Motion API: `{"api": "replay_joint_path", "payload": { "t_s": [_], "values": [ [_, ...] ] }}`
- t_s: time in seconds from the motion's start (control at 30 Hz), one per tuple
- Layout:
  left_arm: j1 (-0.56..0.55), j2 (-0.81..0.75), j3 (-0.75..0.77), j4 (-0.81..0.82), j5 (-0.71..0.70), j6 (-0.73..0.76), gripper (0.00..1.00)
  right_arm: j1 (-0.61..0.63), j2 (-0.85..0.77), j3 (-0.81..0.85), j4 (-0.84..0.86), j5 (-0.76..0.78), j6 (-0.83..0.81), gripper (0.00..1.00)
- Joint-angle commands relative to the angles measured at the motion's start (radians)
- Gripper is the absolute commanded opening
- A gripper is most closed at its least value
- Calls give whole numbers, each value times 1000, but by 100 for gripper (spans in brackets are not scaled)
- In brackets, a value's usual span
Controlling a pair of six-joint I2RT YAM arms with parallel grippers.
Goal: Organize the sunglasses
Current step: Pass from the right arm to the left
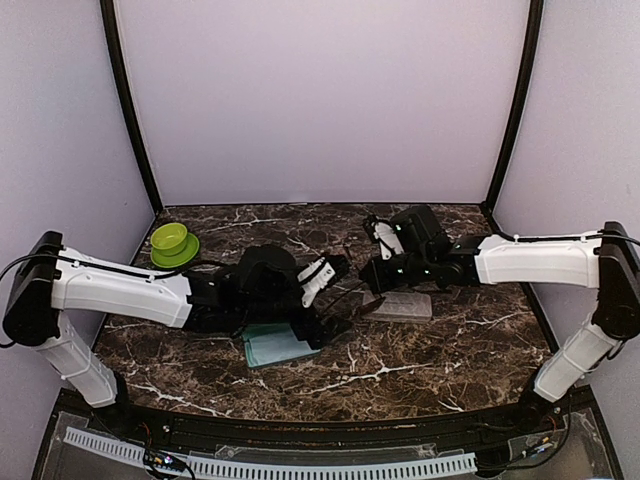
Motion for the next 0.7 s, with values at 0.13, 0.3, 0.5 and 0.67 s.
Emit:
{"api": "replay_joint_path", "payload": {
  "t_s": [0.13,0.3,0.5,0.67],
  "values": [
    [122,-145,-77,64,302,-375,99,21,-58,-72,141,80,-86,0],
    [195,-163,-158,164,455,-635,99,29,-85,-117,218,113,-106,0],
    [196,-137,-183,239,521,-850,99,54,-119,-157,298,175,-111,0],
    [196,-115,-157,215,535,-906,99,65,-143,-167,326,217,-101,0]
  ]
}}
